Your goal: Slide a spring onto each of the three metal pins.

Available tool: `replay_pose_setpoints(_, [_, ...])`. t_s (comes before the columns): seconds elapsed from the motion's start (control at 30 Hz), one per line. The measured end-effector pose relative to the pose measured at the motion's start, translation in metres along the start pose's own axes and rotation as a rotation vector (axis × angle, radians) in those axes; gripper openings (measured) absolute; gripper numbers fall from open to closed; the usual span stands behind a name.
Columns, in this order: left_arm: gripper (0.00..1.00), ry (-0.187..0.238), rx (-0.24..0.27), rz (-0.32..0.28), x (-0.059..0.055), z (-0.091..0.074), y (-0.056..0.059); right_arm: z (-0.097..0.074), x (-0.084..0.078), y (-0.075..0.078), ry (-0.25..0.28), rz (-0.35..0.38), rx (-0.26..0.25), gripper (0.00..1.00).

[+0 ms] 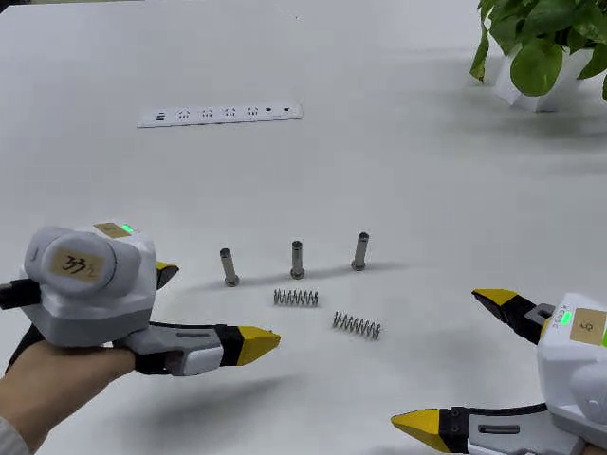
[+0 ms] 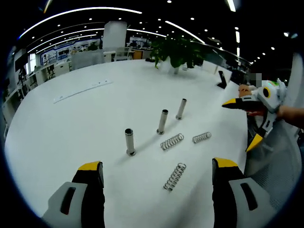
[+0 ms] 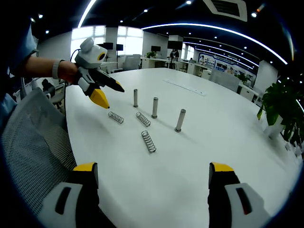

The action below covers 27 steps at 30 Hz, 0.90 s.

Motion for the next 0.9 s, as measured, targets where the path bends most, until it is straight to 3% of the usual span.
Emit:
replay_pose_setpoints(0.13, [0.98,0.010,0.006,-0.023,-0.006,-0.005,-0.001,-0.005,0.004,0.007,0.044,0.049,-0.022,0.98])
replay_pose_setpoints(0.23, [0.98,0.033,0.002,-0.026,-0.006,-0.007,0.000,-0.006,0.004,0.009,0.048,0.051,-0.030,0.98])
replay_pose_setpoints(0.33, [0.99,0.040,-0.008,-0.022,-0.006,-0.012,0.009,-0.005,0.004,0.008,0.045,0.046,-0.028,0.98])
replay_pose_setpoints(0.37, [0.98,0.060,-0.011,-0.012,-0.004,-0.013,0.010,-0.005,0.004,0.008,0.045,0.045,-0.026,0.98])
replay_pose_setpoints(0.73, [1.00,0.157,-0.019,0.067,-0.002,-0.023,0.003,-0.008,0.007,0.014,0.040,0.032,-0.024,0.98])
replay_pose_setpoints(0.9, [0.98,0.154,-0.020,0.081,-0.007,-0.026,0.000,-0.007,0.006,0.015,0.032,0.027,-0.022,0.98])
Point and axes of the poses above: the centre of the closed fingertips' face, and the gripper's own axes: z roughly forward along the fingers, y roughly to its right, x roughly out of its top, the point moved 2 cm from there along -z, roughly backward along the fingers, and after that the axes turned 13 degrees about x, right-handed, at the moved point
